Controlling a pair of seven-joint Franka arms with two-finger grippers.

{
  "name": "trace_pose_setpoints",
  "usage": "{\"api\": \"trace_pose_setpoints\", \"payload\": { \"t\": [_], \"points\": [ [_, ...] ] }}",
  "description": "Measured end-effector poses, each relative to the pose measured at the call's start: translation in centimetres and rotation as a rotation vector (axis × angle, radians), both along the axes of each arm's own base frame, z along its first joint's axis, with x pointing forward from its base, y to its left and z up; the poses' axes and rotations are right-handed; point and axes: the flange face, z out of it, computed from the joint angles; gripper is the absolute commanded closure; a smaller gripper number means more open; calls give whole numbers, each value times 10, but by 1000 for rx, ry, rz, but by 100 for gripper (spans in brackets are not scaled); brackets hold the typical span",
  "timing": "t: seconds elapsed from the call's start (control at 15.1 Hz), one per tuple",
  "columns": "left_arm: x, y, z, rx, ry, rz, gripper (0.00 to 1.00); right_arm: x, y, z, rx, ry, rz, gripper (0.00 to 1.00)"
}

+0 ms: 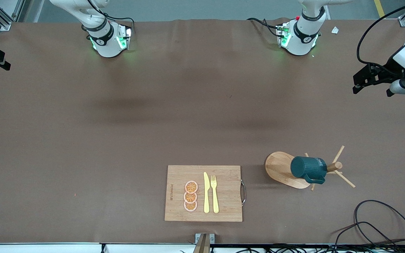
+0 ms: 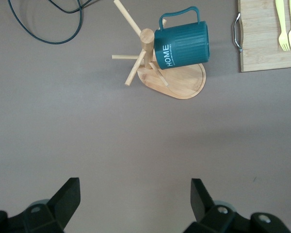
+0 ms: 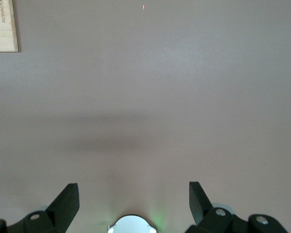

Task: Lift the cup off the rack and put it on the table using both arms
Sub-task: 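Move the left gripper toward the teal mug on the wooden rack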

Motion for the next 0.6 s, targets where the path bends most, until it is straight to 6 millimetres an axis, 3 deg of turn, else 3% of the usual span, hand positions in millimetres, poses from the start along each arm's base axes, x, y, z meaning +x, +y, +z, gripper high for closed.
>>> {"api": "trace_pose_setpoints", "payload": {
  "t": [0.4,0.6],
  "points": [
    [2,2,-3,-33,8,9,0,0,0,0,0,0,0,0],
    [14,9,-22,-46,41,24,0,0,0,0,0,0,0,0]
  ]
}}
